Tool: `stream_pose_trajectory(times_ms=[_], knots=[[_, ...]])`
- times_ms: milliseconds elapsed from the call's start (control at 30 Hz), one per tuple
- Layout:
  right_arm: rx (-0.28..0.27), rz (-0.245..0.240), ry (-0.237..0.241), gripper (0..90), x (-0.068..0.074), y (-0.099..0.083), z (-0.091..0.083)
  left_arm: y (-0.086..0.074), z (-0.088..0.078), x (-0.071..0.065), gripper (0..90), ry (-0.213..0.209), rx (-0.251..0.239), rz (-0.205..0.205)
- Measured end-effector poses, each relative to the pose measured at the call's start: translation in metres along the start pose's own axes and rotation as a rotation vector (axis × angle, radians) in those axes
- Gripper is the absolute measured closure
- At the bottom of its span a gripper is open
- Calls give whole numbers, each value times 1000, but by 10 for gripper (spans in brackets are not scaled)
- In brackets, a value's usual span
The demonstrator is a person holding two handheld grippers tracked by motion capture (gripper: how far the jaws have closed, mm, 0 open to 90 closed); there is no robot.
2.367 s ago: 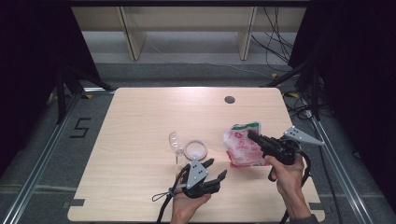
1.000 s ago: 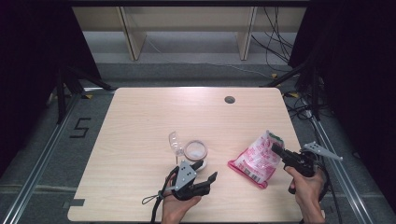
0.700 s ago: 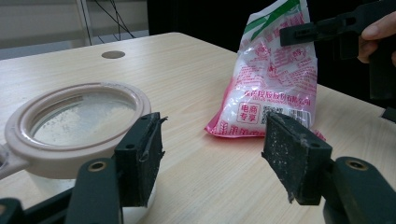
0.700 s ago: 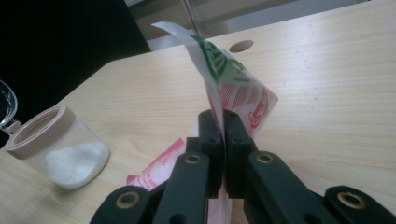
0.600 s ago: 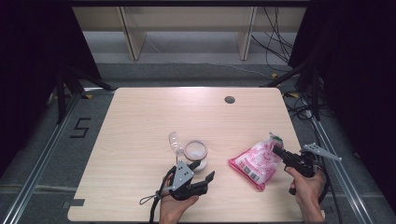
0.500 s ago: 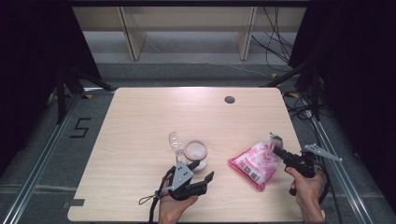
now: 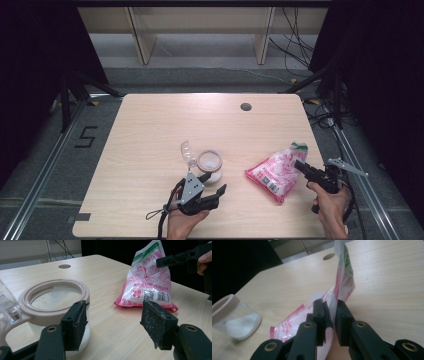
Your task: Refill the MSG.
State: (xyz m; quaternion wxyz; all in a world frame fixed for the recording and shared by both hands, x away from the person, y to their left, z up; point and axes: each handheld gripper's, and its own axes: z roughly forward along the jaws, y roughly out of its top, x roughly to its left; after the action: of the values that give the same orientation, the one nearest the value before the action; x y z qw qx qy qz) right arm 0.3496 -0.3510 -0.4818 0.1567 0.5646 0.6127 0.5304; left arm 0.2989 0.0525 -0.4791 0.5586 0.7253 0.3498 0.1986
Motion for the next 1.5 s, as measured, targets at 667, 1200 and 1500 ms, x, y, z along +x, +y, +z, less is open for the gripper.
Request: stream_pose_trajectory(times_ms=[667, 1200, 1500], knots=[[-2, 19, -45, 579, 5, -11, -17, 2, -11, 8, 367, 12, -2, 6], [-4, -33, -57, 523, 20, -17, -29, 0, -15, 10, 369, 16, 11, 19], [14, -123, -43, 483, 38, -22, -29, -1, -21, 13, 379, 23, 15, 21]])
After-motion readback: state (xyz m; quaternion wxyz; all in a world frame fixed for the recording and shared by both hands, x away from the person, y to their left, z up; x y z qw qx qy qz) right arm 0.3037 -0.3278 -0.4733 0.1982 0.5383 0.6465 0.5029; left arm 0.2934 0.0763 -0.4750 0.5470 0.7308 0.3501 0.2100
